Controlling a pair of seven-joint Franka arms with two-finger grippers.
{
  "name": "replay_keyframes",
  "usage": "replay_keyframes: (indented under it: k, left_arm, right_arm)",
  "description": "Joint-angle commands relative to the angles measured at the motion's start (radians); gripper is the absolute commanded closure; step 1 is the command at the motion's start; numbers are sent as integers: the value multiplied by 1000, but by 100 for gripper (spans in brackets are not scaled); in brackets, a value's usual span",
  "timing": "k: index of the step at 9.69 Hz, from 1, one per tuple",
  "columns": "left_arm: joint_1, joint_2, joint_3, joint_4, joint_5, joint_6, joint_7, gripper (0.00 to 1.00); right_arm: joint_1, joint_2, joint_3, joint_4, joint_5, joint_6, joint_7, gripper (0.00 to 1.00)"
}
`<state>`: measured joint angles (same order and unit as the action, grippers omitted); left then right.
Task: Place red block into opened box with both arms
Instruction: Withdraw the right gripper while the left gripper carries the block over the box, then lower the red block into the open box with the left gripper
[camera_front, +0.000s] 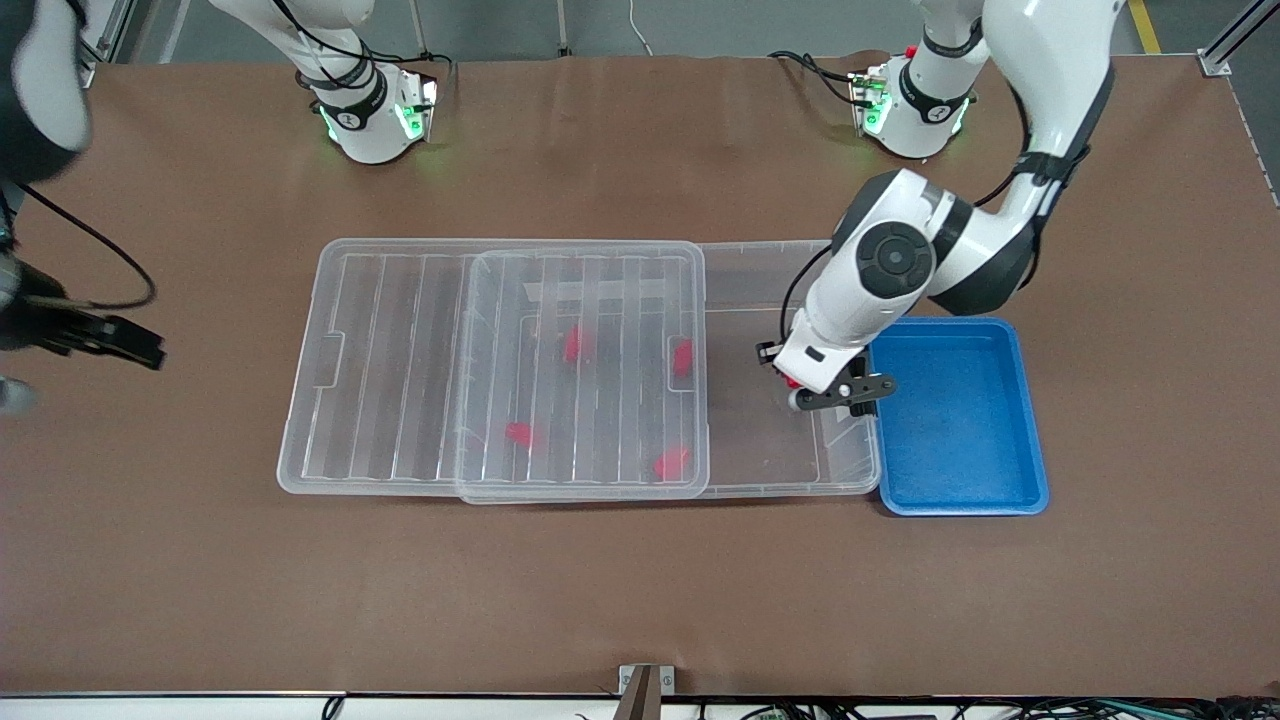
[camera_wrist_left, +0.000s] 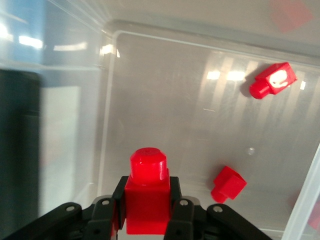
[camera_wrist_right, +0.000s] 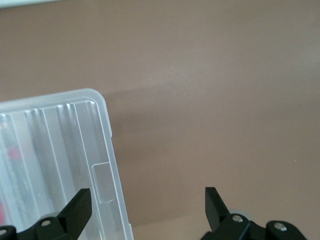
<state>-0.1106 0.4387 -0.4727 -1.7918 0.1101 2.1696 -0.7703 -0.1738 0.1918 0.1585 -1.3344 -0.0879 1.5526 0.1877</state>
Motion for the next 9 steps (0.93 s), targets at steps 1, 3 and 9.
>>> replay_keyframes:
  k: [1,3,9]
  left_arm:
    - [-20,112,0,-11,109,67,-32,100]
    - [-30,173,0,-11,163,104,-44,100]
    - [-44,267,-1,-9,257,144,-47,91]
  right_arm:
    - [0,-92,-112,-14,123,-63,-11,0]
    - [-3,-138,-164,-35,160,-94,-39,0]
    - [-1,-178,-191,-65,160,-118,-86,0]
